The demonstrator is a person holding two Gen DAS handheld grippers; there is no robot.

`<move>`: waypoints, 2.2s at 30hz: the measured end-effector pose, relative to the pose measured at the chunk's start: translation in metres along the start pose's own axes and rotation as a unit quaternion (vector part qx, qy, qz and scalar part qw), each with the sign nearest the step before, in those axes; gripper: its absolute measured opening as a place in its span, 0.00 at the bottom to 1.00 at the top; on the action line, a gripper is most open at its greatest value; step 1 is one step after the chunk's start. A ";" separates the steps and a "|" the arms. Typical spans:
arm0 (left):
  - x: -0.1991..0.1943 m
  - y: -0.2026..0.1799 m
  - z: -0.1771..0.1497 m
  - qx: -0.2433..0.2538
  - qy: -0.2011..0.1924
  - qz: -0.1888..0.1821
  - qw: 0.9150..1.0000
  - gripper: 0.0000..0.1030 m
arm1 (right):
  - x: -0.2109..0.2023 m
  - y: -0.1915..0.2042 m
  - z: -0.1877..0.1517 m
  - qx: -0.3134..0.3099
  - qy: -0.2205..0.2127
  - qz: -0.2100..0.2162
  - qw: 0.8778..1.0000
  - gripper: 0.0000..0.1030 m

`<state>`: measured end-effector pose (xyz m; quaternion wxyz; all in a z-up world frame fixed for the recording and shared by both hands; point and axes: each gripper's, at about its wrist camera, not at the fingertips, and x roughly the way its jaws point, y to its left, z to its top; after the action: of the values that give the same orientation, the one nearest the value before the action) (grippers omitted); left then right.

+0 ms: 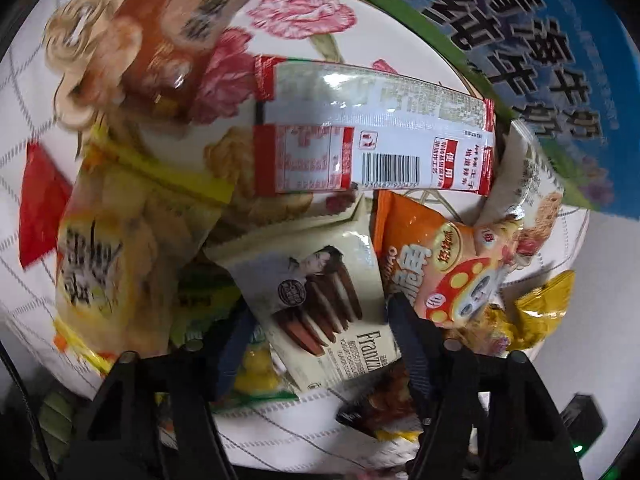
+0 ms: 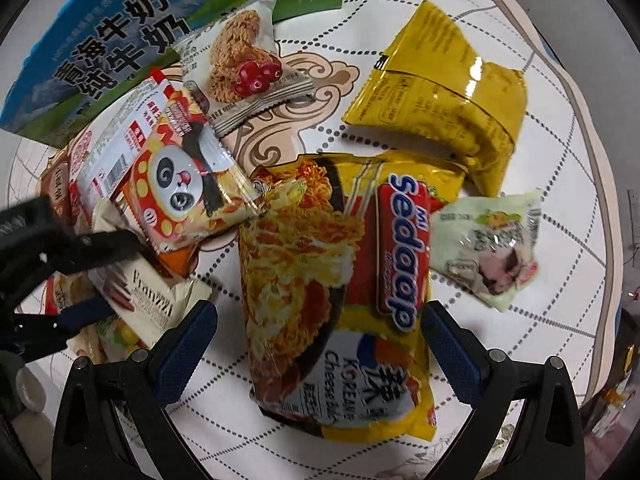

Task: Organize snacks
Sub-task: 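Grasp the Sedaap noodle pack with the right tool while the left tool grasps the white Franzzi wafer pack, then carry both packs into the cardboard box and open both tools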

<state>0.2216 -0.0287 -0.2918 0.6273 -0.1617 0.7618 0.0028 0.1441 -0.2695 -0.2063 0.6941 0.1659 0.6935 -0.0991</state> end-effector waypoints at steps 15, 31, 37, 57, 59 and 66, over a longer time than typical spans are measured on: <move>-0.004 -0.056 -0.070 0.253 -0.038 0.162 0.953 0.66 | 0.043 0.006 0.001 -0.092 0.037 -0.035 0.994 0.86; -0.021 -0.044 -0.109 0.247 -0.081 0.147 0.954 0.56 | 0.051 0.008 0.006 -0.041 0.006 -0.041 0.998 0.86; -0.088 -0.046 -0.145 0.281 -0.108 0.120 0.946 0.54 | 0.029 -0.005 -0.015 -0.036 -0.019 -0.019 0.999 0.86; -0.244 -0.092 -0.083 0.298 -0.214 0.036 0.929 0.53 | -0.157 0.018 0.079 -0.070 -0.171 0.106 0.977 0.86; -0.248 -0.107 -0.056 0.294 -0.217 0.038 0.930 0.53 | -0.165 0.023 0.112 -0.077 -0.179 0.110 0.975 0.86; -0.240 -0.155 0.069 0.269 -0.175 0.056 0.945 0.54 | -0.163 0.055 0.235 -0.109 -0.178 0.105 0.972 0.86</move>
<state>0.3646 -0.1034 -0.0462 0.7699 0.0596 0.6201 -0.1389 0.3801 -0.3203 -0.0432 0.8267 0.1407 0.5443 0.0232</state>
